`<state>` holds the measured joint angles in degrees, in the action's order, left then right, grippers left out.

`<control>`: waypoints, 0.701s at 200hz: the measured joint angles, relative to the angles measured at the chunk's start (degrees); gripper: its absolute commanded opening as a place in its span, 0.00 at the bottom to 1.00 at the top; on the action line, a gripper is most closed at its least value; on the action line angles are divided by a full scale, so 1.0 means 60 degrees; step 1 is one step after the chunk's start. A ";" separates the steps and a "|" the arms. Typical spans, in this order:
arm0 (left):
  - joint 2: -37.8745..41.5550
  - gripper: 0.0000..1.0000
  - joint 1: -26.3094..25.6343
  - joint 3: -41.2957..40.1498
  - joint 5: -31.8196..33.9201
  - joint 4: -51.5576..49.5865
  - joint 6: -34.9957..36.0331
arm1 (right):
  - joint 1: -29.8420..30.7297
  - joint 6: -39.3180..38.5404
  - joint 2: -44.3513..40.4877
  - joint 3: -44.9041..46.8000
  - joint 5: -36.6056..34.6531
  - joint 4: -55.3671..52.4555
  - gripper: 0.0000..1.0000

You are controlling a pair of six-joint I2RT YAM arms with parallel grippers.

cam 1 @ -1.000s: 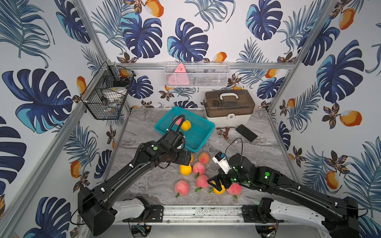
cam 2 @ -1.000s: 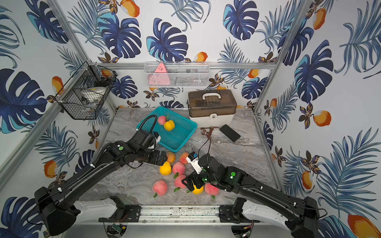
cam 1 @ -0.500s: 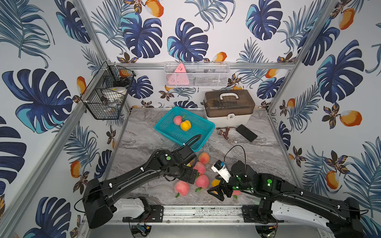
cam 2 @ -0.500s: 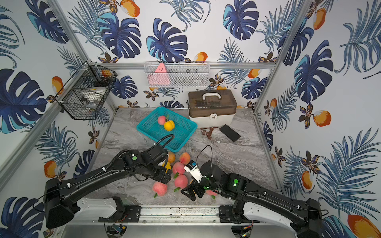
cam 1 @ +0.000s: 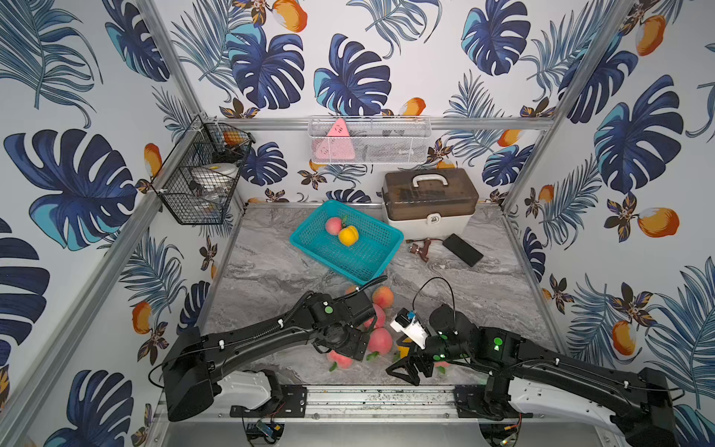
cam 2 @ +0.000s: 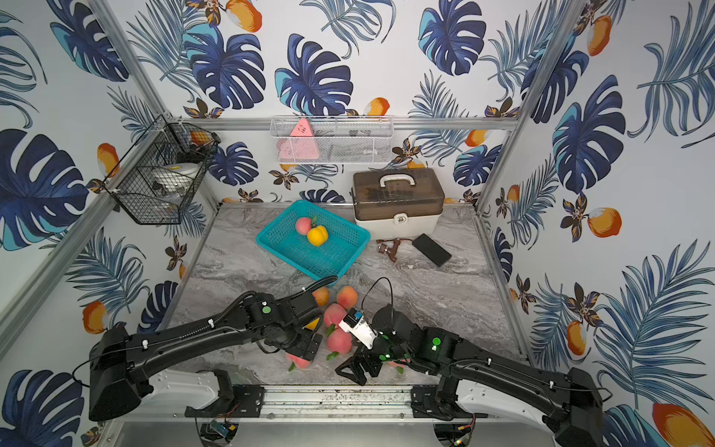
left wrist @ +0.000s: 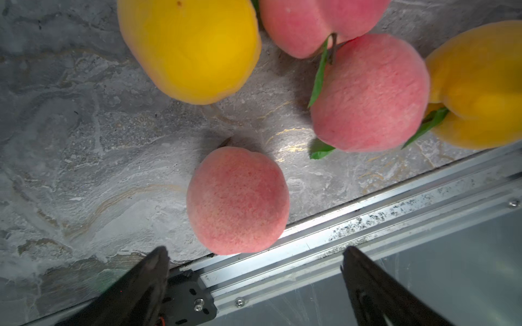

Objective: Put the peaches into the basket
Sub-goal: Pick up the peach from the center of the board.

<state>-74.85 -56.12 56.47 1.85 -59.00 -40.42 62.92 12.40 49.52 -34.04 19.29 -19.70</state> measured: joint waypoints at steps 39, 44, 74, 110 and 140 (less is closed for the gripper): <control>0.0000 0.99 -0.0004 -0.0641 0.0149 0.0215 -0.0127 | 0.0004 0.0029 -0.0244 0.0237 0.0193 0.0127 1.00; 0.0000 0.99 -0.0004 -0.0721 0.0149 0.0291 -0.0153 | 0.0004 0.0047 -0.0240 0.0259 0.0200 0.0146 1.00; -0.0102 0.99 -0.0004 -0.0980 0.0149 0.0703 -0.0270 | 0.0015 0.0215 -0.0240 0.0470 0.0226 0.0339 1.00; -0.0357 0.99 -0.0007 -0.1155 0.0138 0.1133 -0.0270 | 0.0015 0.0339 -0.0386 0.0543 0.0182 0.0364 1.00; -0.0452 0.99 -0.0007 -0.1366 0.0040 0.1468 -0.0270 | 0.0015 0.0357 -0.0350 0.0543 0.0178 0.0368 1.00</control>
<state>-77.56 -56.16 48.27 2.09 -50.19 -42.04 63.00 14.55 47.42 -30.79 20.36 -17.50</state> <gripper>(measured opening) 0.989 0.998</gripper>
